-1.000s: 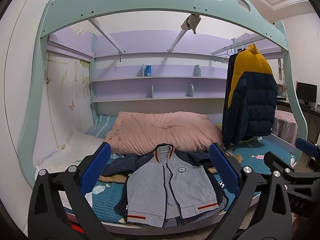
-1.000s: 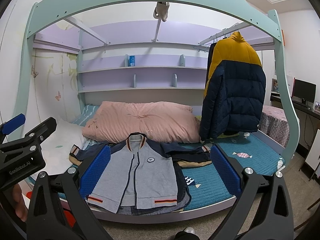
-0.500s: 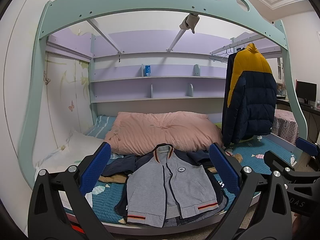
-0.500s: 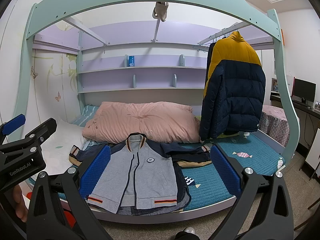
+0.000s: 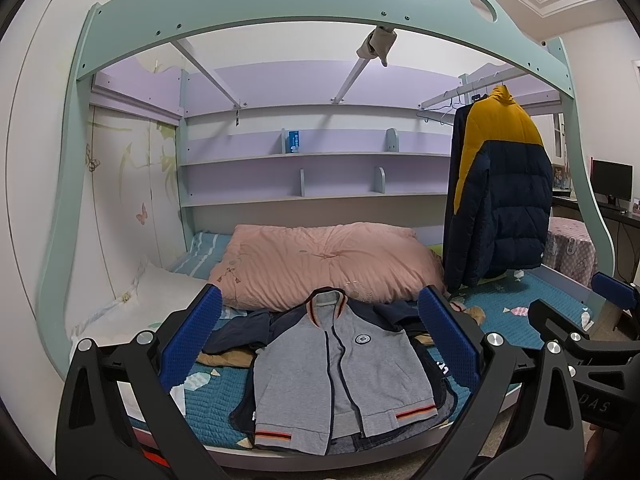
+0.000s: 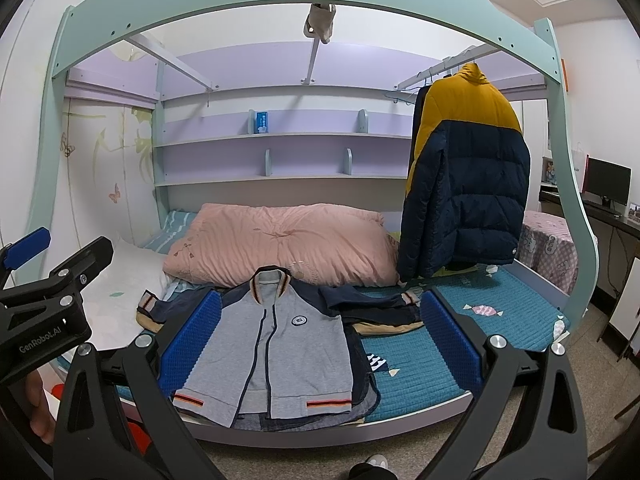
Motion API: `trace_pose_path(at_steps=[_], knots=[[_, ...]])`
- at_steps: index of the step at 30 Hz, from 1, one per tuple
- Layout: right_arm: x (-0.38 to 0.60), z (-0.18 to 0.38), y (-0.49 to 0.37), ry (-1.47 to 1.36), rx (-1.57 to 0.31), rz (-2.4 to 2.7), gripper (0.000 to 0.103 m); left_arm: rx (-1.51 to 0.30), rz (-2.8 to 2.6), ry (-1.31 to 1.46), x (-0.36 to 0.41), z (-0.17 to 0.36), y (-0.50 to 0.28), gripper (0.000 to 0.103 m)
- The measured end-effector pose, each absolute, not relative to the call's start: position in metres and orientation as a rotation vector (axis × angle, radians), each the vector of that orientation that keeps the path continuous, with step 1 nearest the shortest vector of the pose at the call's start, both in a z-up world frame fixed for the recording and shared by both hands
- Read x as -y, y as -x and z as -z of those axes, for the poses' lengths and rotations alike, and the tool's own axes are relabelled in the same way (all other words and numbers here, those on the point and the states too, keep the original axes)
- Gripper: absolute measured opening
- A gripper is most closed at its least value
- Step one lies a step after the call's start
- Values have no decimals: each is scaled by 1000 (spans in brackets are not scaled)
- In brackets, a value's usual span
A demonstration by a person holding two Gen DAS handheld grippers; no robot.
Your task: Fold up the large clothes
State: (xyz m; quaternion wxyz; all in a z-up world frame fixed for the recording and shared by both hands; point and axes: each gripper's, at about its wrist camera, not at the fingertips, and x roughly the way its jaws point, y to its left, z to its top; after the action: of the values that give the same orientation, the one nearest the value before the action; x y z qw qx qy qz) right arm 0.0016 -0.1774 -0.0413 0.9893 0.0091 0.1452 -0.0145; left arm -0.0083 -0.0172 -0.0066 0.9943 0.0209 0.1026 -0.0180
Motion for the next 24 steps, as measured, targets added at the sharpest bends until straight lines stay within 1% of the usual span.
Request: trace_pose_path(at_steps=[14,24], knots=[[178,43,-1,-21,-290,27,96,-205,34,-45,18,7,8,98],[180,43,-3,-26,-287,25,96,-224,33,-60,20,17,-2,98]])
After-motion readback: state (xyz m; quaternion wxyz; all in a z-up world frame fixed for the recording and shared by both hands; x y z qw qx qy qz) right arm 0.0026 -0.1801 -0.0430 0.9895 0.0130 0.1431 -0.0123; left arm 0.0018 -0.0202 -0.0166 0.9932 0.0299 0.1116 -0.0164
